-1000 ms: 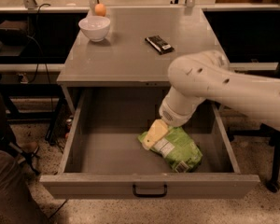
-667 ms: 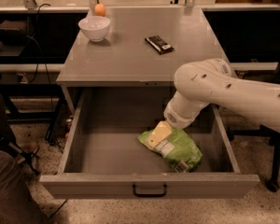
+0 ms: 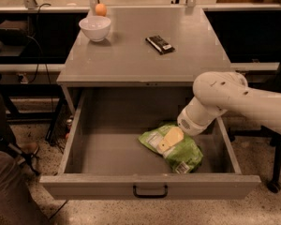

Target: Pick green rice chip bag from top drawer and place on counter

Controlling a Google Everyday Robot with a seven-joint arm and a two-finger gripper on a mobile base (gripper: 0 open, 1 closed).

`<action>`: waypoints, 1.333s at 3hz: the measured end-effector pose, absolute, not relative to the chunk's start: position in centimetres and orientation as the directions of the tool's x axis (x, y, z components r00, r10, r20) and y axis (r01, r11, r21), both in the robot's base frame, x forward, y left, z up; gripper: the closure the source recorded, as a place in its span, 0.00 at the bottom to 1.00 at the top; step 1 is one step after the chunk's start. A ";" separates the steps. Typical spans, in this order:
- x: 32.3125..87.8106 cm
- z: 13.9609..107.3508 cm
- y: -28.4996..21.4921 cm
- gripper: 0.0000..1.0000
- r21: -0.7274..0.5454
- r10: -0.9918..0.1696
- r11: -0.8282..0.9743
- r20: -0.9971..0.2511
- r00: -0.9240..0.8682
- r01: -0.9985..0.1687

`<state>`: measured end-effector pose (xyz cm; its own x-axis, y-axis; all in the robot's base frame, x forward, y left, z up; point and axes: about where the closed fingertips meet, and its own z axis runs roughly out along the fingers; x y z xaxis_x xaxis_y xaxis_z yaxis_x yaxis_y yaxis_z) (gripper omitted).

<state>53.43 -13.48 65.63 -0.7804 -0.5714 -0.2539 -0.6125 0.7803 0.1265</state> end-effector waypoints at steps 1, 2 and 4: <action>52.8 63.9 -15.1 0.00 0.173 -0.553 0.785 -0.237 -0.799 -0.595; 51.6 62.8 -16.0 0.12 0.212 -0.535 0.789 -0.224 -0.814 -0.577; 49.6 65.2 -15.6 0.61 0.272 -0.521 0.757 -0.298 -0.800 -0.594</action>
Offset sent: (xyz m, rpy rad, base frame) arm -0.0368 -0.0397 -0.0425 0.0893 0.1179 -0.0570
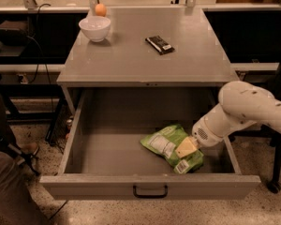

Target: Pick green rice chip bag from top drawer and place on counter

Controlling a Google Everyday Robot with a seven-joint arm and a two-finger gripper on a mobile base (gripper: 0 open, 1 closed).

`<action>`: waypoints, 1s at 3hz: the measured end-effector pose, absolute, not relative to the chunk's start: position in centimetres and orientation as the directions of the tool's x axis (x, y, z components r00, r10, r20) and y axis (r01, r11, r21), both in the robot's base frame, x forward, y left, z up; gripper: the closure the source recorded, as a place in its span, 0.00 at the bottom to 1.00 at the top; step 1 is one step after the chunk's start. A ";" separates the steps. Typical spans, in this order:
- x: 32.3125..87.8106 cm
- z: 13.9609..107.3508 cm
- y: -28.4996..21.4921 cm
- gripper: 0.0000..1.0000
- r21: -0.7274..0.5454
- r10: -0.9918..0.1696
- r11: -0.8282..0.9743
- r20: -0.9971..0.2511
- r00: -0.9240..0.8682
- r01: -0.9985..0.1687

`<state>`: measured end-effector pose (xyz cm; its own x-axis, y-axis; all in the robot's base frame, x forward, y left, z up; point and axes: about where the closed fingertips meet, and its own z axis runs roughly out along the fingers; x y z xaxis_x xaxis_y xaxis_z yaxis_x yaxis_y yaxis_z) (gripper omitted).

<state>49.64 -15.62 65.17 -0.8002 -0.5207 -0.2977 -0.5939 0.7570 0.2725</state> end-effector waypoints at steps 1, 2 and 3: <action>49.0 68.0 -14.8 0.83 0.298 -0.517 0.717 -0.380 -0.767 -0.630; 48.5 71.8 -14.2 1.00 0.306 -0.509 0.669 -0.475 -0.718 -0.677; 48.3 76.6 -15.2 1.00 0.293 -0.484 0.621 -0.586 -0.650 -0.727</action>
Offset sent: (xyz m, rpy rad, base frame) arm -0.0186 0.0179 0.1226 0.2712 -0.2349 0.1191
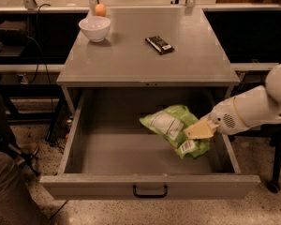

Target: Pick green rice chip bag from top drawer and place on counter

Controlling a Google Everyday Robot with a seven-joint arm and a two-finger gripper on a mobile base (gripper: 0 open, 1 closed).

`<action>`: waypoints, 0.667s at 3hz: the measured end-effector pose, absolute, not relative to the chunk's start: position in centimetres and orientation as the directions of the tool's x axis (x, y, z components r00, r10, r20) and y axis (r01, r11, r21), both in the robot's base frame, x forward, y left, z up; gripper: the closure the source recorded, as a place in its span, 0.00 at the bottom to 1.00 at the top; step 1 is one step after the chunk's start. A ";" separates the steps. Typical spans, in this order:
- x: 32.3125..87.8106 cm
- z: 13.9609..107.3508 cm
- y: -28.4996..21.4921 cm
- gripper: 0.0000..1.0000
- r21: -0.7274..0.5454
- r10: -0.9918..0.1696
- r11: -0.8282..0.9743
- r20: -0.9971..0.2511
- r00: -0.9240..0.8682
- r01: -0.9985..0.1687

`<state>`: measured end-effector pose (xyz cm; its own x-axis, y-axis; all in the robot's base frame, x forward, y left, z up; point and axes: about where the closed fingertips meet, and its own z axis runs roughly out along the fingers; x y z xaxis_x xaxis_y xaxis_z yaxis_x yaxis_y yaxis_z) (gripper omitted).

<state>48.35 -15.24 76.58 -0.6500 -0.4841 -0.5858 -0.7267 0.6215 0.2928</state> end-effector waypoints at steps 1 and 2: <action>49.1 81.4 -17.7 1.00 0.229 -0.475 0.611 -0.660 -0.582 -0.758; 49.1 81.3 -17.6 1.00 0.231 -0.475 0.610 -0.658 -0.584 -0.758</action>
Offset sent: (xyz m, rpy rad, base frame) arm 0.0037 -0.0213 0.0366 0.0193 -0.0778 0.0035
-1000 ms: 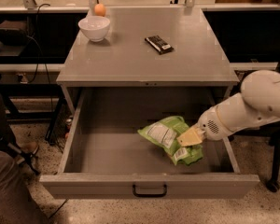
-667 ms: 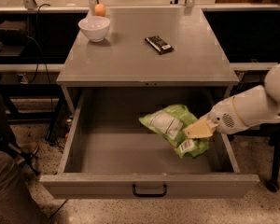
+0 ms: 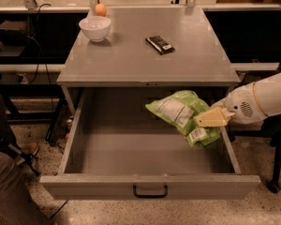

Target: Pick green rice chip bag from top drawer and place on counter

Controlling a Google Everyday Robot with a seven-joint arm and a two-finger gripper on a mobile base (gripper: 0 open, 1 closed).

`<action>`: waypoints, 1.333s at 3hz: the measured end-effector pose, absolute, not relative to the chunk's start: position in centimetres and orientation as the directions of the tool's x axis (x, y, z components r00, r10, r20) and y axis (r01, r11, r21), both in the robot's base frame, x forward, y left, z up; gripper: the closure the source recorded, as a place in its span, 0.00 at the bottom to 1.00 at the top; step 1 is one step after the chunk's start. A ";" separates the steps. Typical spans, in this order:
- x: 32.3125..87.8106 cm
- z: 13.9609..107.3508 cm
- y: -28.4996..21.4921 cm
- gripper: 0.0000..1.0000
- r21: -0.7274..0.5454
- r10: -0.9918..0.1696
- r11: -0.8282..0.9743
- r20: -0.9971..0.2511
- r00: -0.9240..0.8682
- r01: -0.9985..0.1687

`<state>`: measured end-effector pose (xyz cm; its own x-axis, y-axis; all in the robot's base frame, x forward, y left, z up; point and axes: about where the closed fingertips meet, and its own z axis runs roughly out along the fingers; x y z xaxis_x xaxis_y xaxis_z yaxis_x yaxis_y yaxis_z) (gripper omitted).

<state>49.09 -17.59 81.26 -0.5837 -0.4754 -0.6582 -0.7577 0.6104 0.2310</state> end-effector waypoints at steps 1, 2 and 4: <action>49.9 82.5 -18.8 1.00 0.245 -0.387 0.625 -0.728 -0.566 -0.741; 51.7 85.6 -21.7 1.00 0.251 -0.219 0.631 -0.850 -0.480 -0.734; 56.3 91.2 -25.9 1.00 0.195 -0.054 0.658 -0.951 -0.304 -0.727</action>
Offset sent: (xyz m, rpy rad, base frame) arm 0.0460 -0.1027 0.0986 0.5106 -0.4094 -0.1954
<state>56.28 -25.89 91.21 -0.3039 -0.0537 -0.9512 -0.7270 0.6584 0.1951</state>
